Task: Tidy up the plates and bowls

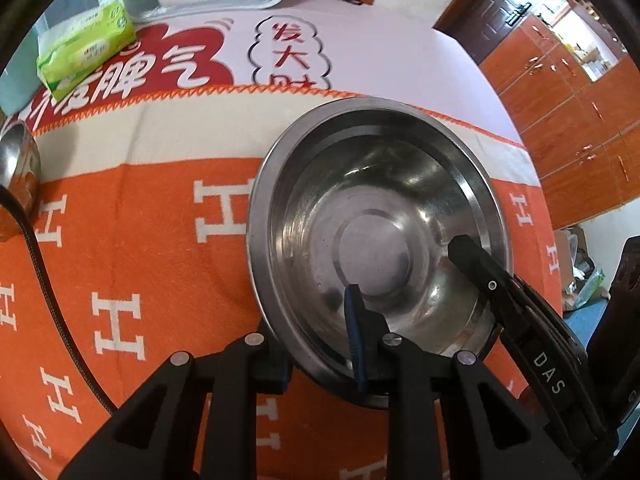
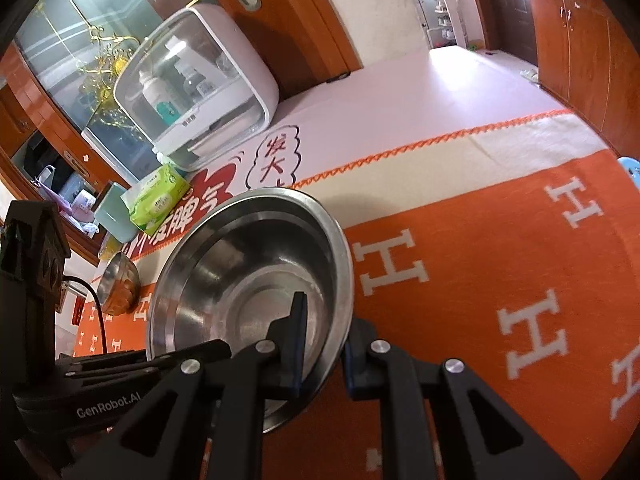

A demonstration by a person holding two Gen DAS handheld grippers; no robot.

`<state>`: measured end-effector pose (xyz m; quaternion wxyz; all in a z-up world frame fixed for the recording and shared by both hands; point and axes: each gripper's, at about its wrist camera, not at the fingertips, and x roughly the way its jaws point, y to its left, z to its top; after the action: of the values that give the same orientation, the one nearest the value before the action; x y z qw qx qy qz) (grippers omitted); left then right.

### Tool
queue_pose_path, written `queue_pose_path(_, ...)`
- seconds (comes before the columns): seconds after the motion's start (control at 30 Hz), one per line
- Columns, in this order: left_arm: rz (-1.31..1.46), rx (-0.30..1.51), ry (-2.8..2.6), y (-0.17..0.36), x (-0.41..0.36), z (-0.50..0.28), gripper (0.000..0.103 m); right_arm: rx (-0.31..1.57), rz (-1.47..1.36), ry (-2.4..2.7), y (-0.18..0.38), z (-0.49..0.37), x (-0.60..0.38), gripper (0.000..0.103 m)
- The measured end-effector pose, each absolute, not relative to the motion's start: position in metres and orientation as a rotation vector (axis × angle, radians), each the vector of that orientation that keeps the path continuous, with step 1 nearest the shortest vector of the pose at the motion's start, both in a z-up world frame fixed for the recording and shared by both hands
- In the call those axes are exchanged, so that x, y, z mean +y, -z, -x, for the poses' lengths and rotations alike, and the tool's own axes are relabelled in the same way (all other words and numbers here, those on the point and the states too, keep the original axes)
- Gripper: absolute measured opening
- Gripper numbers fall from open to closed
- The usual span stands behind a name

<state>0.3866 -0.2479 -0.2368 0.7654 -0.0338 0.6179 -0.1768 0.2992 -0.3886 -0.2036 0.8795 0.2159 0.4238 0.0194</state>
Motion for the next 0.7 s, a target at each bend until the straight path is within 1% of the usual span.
queue_pose_path(0.4,0.041,1.238,0.466,0.183,-0.252,-0.343,0.021,0.761,-0.423,-0.005,0.154,-0.246,-0.387,0.015)
queue_pose_path(0.7,0.029,1.173,0.511,0.146,-0.247,-0.294,0.021,0.690,-0.407,0.010,0.122,-0.196,-0.380,0.015)
